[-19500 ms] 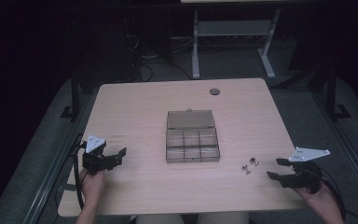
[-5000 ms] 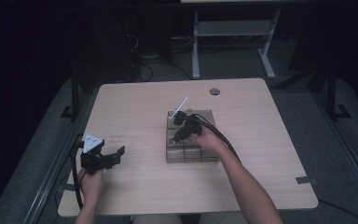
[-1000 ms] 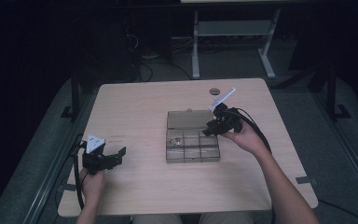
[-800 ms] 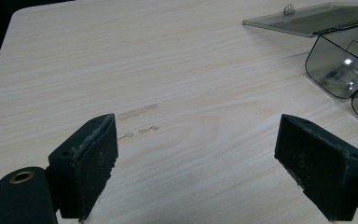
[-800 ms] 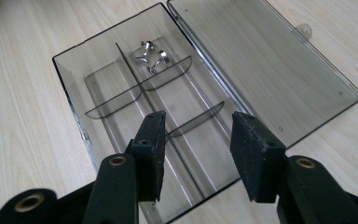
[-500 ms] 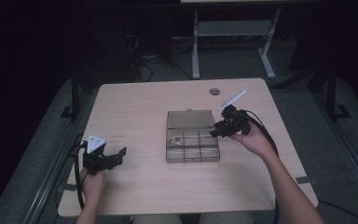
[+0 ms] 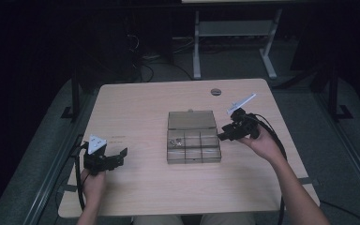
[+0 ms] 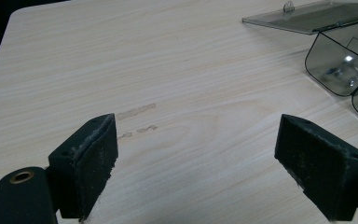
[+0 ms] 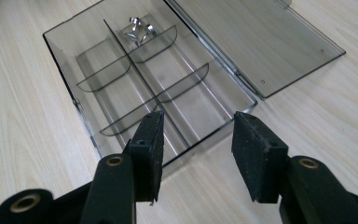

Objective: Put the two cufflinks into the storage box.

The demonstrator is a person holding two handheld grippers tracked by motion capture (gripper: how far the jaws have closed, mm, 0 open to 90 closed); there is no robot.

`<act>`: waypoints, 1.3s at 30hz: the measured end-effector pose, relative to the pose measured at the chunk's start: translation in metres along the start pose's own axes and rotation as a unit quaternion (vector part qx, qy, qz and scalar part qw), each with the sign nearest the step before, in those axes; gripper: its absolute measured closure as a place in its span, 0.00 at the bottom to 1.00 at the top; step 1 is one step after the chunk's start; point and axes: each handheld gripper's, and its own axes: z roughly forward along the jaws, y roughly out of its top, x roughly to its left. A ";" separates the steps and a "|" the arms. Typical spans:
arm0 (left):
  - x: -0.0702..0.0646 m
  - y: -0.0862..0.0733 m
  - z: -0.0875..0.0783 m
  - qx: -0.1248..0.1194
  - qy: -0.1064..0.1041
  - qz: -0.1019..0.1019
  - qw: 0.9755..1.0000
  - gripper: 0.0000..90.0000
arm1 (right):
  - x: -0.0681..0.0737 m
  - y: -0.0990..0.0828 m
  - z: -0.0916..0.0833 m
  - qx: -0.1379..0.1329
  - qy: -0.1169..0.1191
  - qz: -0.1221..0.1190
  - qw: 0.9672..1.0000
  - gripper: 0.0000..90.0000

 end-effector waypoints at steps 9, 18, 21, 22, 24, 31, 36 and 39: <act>0.000 0.000 0.000 0.001 0.001 0.002 1.000 0.14 | -0.003 -0.013 -0.006 -0.005 -0.003 0.010 1.000 0.59; -0.001 0.000 0.000 0.000 0.000 0.000 1.000 0.14 | -0.005 -0.027 -0.012 -0.006 -0.003 0.020 1.000 0.59; -0.001 0.000 0.001 0.001 -0.001 0.000 1.000 0.14 | -0.006 -0.032 -0.014 -0.007 -0.007 0.024 1.000 0.59; -0.001 0.000 0.001 0.000 -0.001 0.000 1.000 0.14 | -0.006 -0.034 -0.015 -0.009 -0.007 0.025 1.000 0.59; -0.002 0.000 0.001 0.002 -0.001 0.000 1.000 0.14 | -0.007 -0.039 -0.016 -0.009 -0.008 0.030 0.999 0.59; -0.002 -0.001 0.002 0.004 0.000 0.003 1.000 0.14 | -0.009 -0.053 -0.018 -0.009 -0.010 0.038 0.999 0.58; -0.002 -0.001 0.002 0.005 0.000 0.002 1.000 0.14 | -0.010 -0.062 -0.021 -0.012 -0.011 0.045 0.999 0.58; -0.002 -0.001 0.002 0.005 0.000 0.002 1.000 0.14 | -0.011 -0.070 -0.022 -0.011 -0.013 0.051 0.999 0.58</act>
